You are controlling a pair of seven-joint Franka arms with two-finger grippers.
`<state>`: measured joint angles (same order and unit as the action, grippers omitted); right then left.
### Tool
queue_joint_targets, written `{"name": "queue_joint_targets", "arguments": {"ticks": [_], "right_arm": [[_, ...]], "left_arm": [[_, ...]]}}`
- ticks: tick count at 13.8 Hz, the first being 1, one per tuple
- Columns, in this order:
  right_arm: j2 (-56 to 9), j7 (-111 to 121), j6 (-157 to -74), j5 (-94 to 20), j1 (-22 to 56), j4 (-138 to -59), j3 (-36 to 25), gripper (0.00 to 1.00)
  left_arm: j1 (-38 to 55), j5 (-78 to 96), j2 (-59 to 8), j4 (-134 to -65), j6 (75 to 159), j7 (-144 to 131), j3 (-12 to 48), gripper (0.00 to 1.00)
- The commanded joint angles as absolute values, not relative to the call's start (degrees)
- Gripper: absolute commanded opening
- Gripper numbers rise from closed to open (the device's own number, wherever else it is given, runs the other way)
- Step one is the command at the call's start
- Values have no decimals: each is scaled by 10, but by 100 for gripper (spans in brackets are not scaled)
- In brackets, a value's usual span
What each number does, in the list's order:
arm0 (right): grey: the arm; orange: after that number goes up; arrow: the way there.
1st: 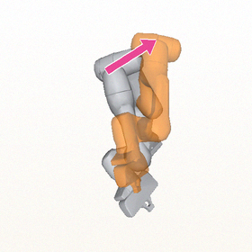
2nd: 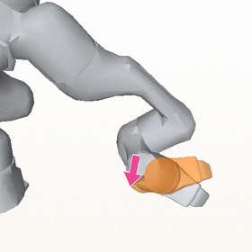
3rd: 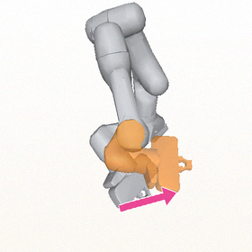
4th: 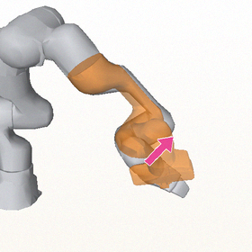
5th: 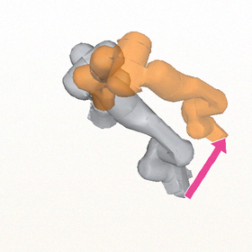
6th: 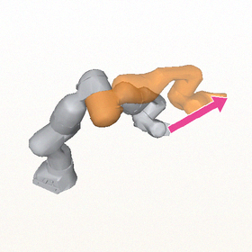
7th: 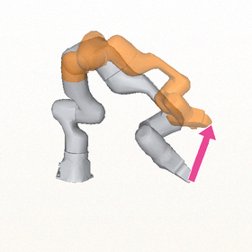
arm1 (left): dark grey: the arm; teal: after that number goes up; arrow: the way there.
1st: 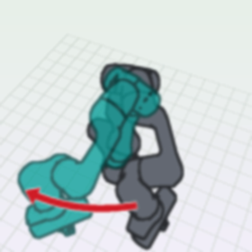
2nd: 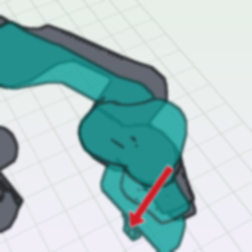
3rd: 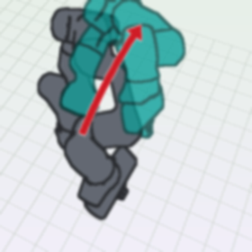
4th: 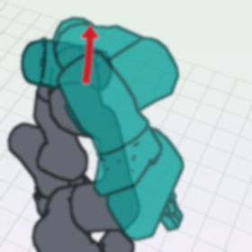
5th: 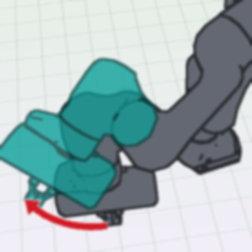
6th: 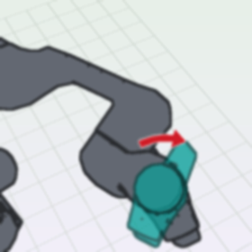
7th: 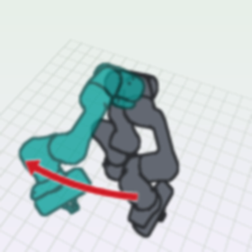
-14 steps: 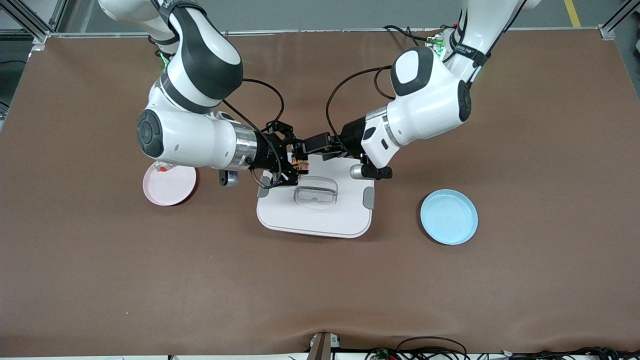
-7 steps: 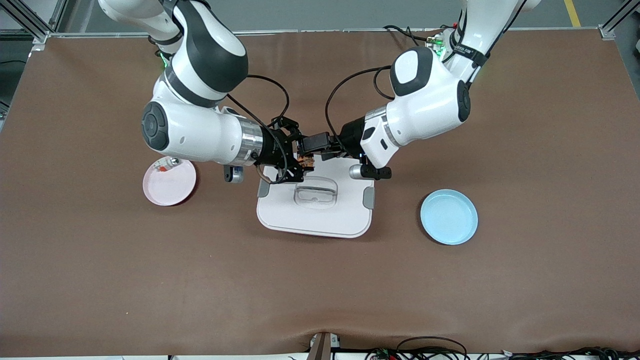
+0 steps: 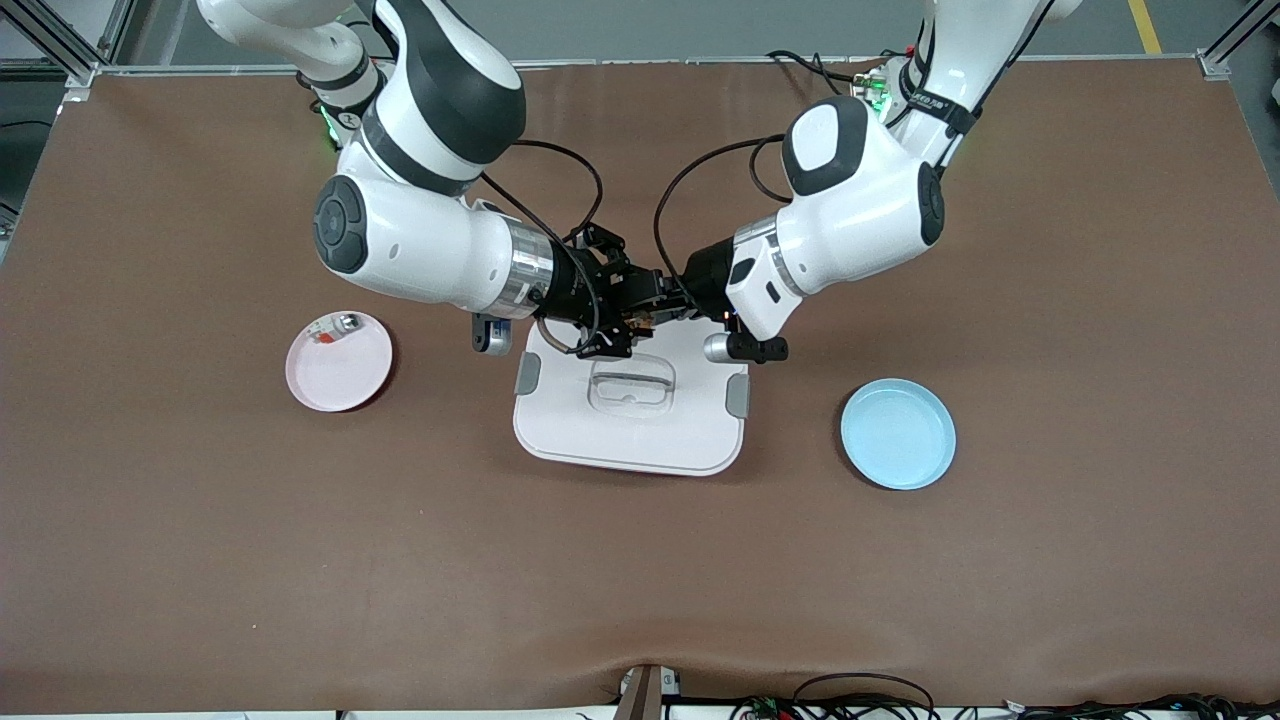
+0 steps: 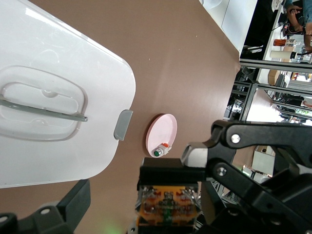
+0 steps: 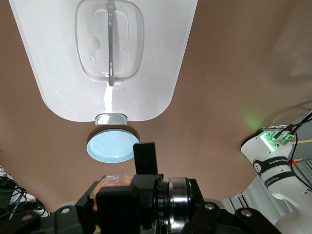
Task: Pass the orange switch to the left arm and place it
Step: 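Carry the switch over the white box toward the left gripper, then close the left gripper on the switch held by the right gripper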
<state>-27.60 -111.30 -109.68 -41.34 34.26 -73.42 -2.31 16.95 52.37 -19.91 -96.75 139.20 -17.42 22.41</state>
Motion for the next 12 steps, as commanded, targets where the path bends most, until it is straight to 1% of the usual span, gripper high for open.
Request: {"name": "queue_joint_targets", "arguments": {"ticks": [1, 8, 12], "right_arm": [[-292, -1126, -1096, -423, 352, -713, -26, 0], [-313, -1118, -1097, -422, 354, -713, -27, 0], [-316, -1121, -1114, -422, 357, -714, -27, 0]], "left_arm": [[168, 527, -192, -969, 1400, -174, 227, 100], [154, 527, -175, -973, 1376, -173, 228, 100], [154, 527, -178, -973, 1372, -166, 227, 100]]}}
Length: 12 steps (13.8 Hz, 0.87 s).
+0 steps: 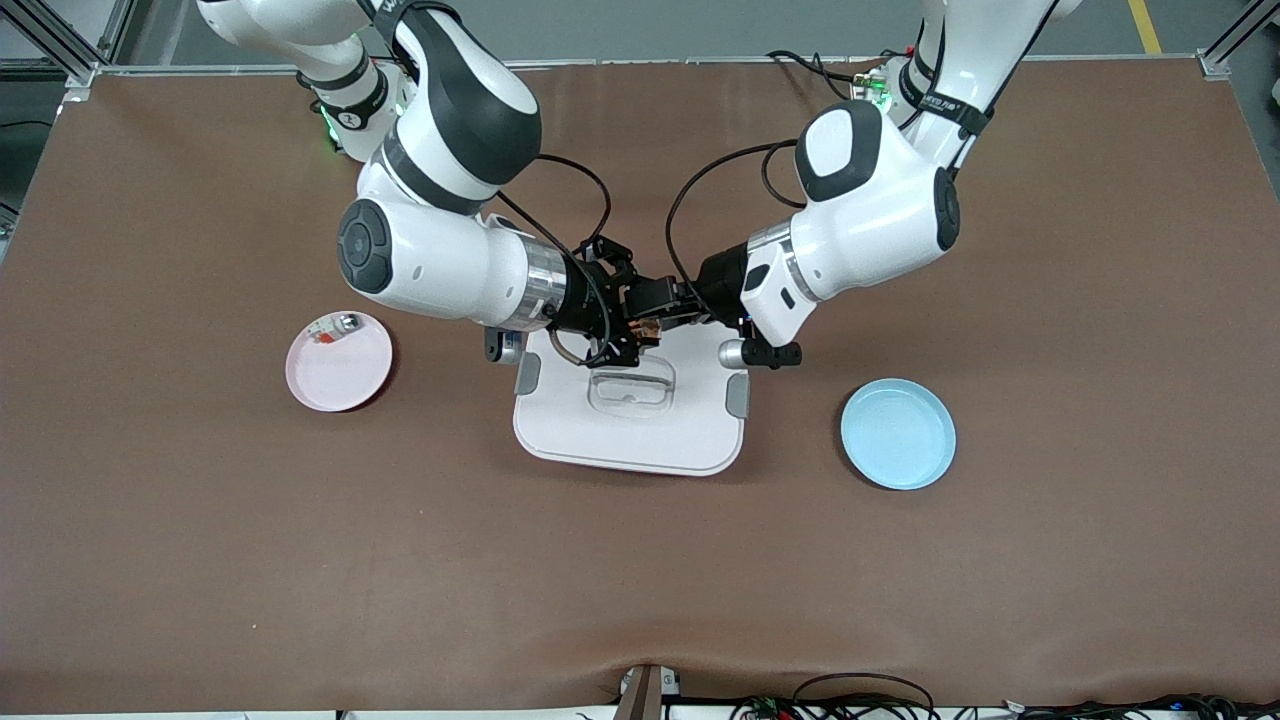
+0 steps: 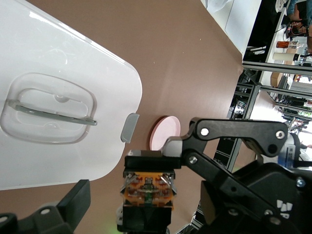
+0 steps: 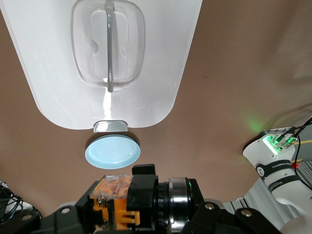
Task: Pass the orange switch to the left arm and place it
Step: 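Close the left gripper on the switch held by the right gripper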
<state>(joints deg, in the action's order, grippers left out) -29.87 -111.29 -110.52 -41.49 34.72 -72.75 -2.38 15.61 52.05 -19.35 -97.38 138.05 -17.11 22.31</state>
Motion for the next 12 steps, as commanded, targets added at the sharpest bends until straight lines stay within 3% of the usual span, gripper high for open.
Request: {"name": "queue_joint_targets", "arguments": {"ticks": [1, 2, 5, 6, 9, 12], "right_arm": [[-317, -1121, -1118, -422, 358, -714, -27, 0], [-317, -1121, -1119, -422, 359, -714, -27, 0], [-317, -1121, -1120, -422, 359, -714, -27, 0], [-317, -1121, -1121, -422, 359, -713, -27, 0], [-317, -1123, -1121, -422, 359, -713, -27, 0], [-317, -1123, -1121, -422, 359, -713, -27, 0]], "left_arm": [[154, 527, -178, -973, 1372, -166, 227, 100], [154, 526, -179, -973, 1372, -165, 228, 90], [154, 526, -181, -973, 1372, -149, 227, 34], [154, 526, -182, -973, 1372, -146, 227, 24], [154, 526, -182, -973, 1372, -144, 227, 0], [154, 526, -183, -973, 1372, -144, 227, 0]]}}
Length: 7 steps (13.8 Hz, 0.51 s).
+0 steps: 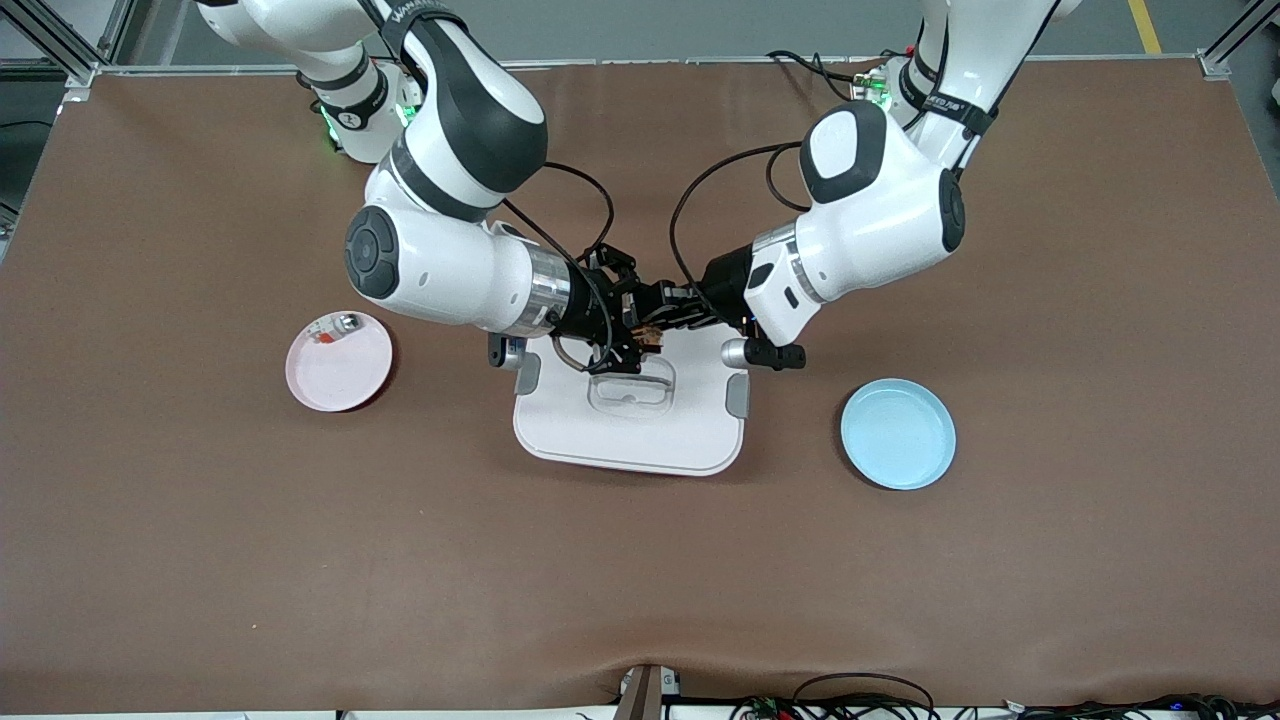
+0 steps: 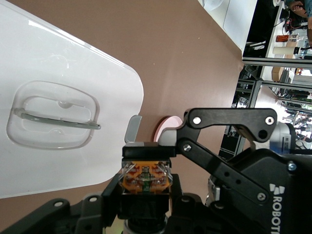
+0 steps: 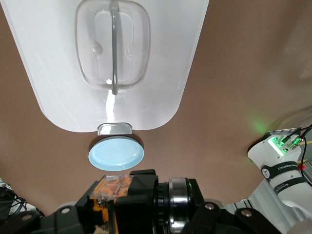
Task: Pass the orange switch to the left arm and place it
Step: 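Close the left gripper on the switch held by the right gripper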
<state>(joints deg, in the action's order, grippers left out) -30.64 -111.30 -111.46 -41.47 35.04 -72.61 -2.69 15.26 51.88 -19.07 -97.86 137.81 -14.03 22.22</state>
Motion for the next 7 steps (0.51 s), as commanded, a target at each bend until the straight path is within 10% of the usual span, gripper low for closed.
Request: {"name": "queue_joint_targets", "arguments": {"ticks": [1, 2, 3, 4, 7], "right_arm": [[-318, -1123, -1122, -422, 359, -713, -27, 0], [-318, -1119, -1122, -422, 359, -713, -27, 12], [-318, -1121, -1124, -422, 359, -713, -27, 77], [-320, -1121, -1128, -422, 360, -713, -27, 100], [-321, -1112, -1128, -418, 357, -712, -29, 100]], "left_arm": [[154, 526, -183, -972, 1372, -144, 227, 0], [154, 526, -182, -973, 1372, -144, 227, 0], [154, 526, -183, -972, 1372, -144, 227, 0], [154, 526, -182, -972, 1372, -144, 227, 0], [153, 526, -181, -972, 1372, -144, 227, 0]]}}
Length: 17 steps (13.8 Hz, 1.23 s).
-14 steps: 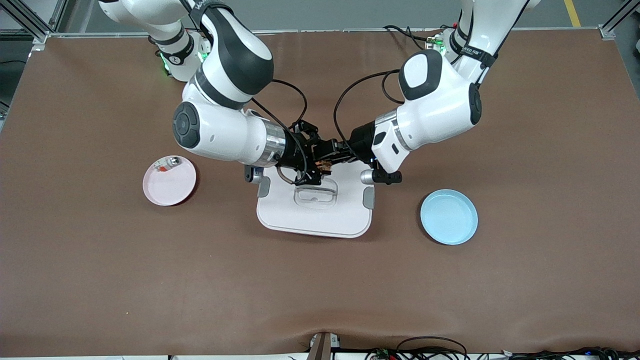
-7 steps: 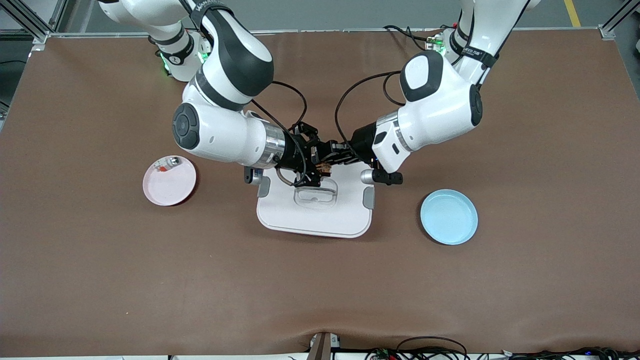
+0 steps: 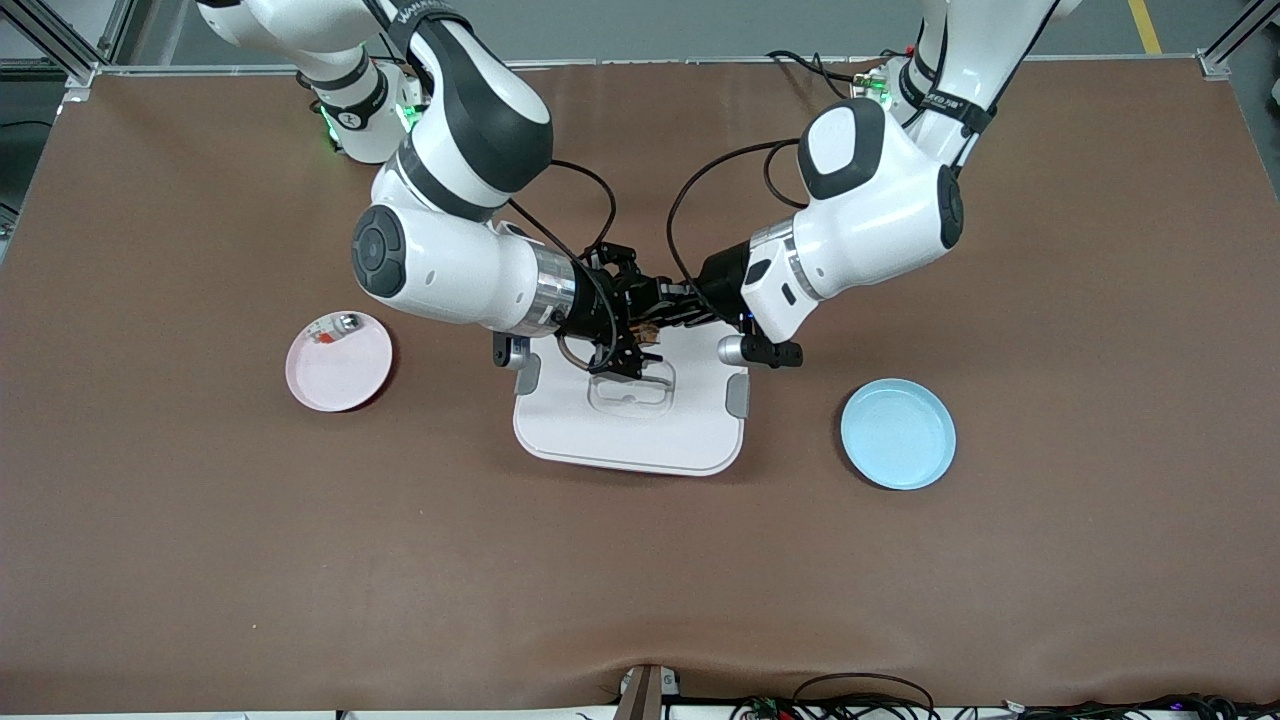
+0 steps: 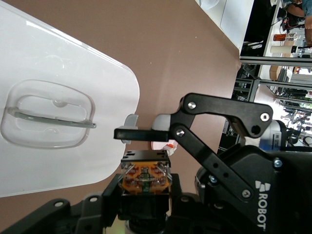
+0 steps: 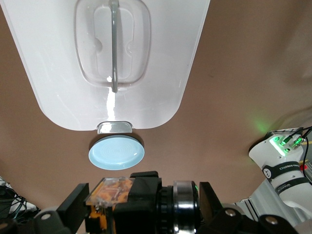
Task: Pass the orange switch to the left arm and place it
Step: 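Close the left gripper on the switch held by the right gripper, then open the right gripper and withdraw it while the left gripper pulls away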
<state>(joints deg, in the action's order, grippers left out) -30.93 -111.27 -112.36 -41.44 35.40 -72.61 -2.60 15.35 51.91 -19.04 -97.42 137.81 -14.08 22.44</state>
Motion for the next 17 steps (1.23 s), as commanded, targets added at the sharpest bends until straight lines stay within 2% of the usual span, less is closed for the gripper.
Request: {"name": "queue_joint_targets", "arguments": {"ticks": [1, 3, 7, 11, 12, 14, 17], "right_arm": [[-320, -1102, -1123, -417, 352, -712, -28, 100], [-320, -1080, -1107, -417, 340, -711, -30, 100], [-319, -1027, -1019, -417, 293, -684, -29, 100], [-313, -902, -930, -416, 256, -679, -31, 100], [-311, -837, -907, -407, 249, -679, -33, 100], [-288, -664, -858, -319, 247, -679, -29, 100], [-281, -561, -811, -283, 226, -679, -32, 100]], "left_arm": [[153, 526, -180, -972, 1372, -144, 227, 0], [146, 526, -177, -973, 1371, -134, 227, 0], [121, 481, -165, -973, 1330, -130, 228, 0], [84, 411, -114, -973, 1249, -136, 226, 0], [69, 397, -101, -973, 1226, -138, 226, 0], [47, 365, -71, -972, 1183, -137, 225, 0], [21, 304, -16, -971, 1124, -141, 223, 0]]}}
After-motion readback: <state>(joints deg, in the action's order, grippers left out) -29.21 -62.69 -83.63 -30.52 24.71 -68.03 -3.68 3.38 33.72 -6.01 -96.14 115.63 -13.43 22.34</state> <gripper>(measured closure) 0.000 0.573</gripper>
